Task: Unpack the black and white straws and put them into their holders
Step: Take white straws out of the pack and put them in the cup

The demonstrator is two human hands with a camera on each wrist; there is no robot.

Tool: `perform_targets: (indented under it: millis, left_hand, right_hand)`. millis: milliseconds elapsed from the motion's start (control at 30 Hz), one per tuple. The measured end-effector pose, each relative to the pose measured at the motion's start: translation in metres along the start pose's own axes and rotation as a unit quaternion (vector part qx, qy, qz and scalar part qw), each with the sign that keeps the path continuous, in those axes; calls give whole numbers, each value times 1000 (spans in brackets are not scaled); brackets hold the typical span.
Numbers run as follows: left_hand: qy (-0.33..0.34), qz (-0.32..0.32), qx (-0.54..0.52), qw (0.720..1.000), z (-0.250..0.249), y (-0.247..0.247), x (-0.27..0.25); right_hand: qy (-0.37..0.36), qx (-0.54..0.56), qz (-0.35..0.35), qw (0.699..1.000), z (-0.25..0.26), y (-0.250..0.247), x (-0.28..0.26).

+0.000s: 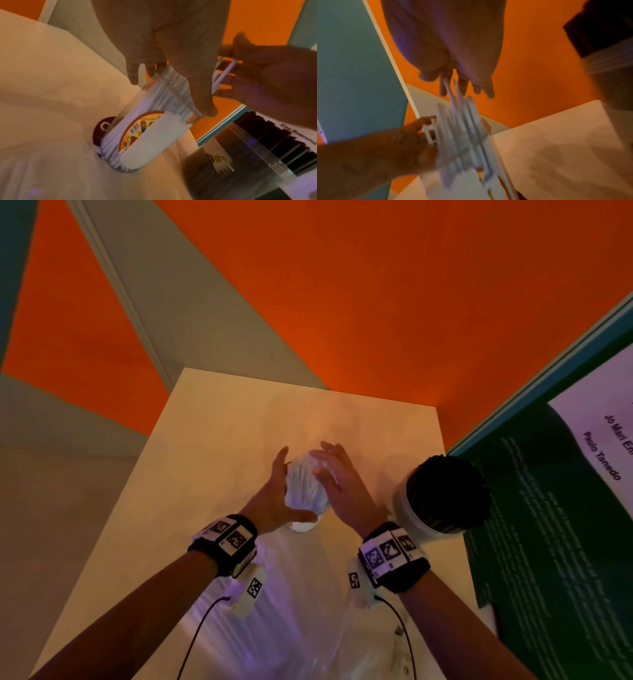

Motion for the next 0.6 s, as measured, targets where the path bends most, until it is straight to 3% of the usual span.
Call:
perform_targets:
  millis: [167, 367, 467, 600]
  left_hand:
    - [-2, -18, -37, 999, 9, -6, -3]
    - [26, -3, -17, 1000, 9, -7, -3]
    - [-1, -38, -67, 997, 17, -11, -2]
    - [-9, -14, -70, 997, 22, -8, 1]
  right_hand:
    - [16, -48, 49, 998, -14, 24, -3]
    - [-79, -52, 69, 993, 12, 57, 14]
    - [-92, -31, 25, 995, 18, 64, 12]
    - [-96, -2, -87, 992, 21, 50, 11]
Point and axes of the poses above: each hand's wrist, its own x-axis towards the middle knuckle, its own y-axis out of the palm, z = x × y, the point moved 5 cm from there along x, towards the middle knuckle, and after that the axes turned 13 degrees about -x, right-handed, at the moved point
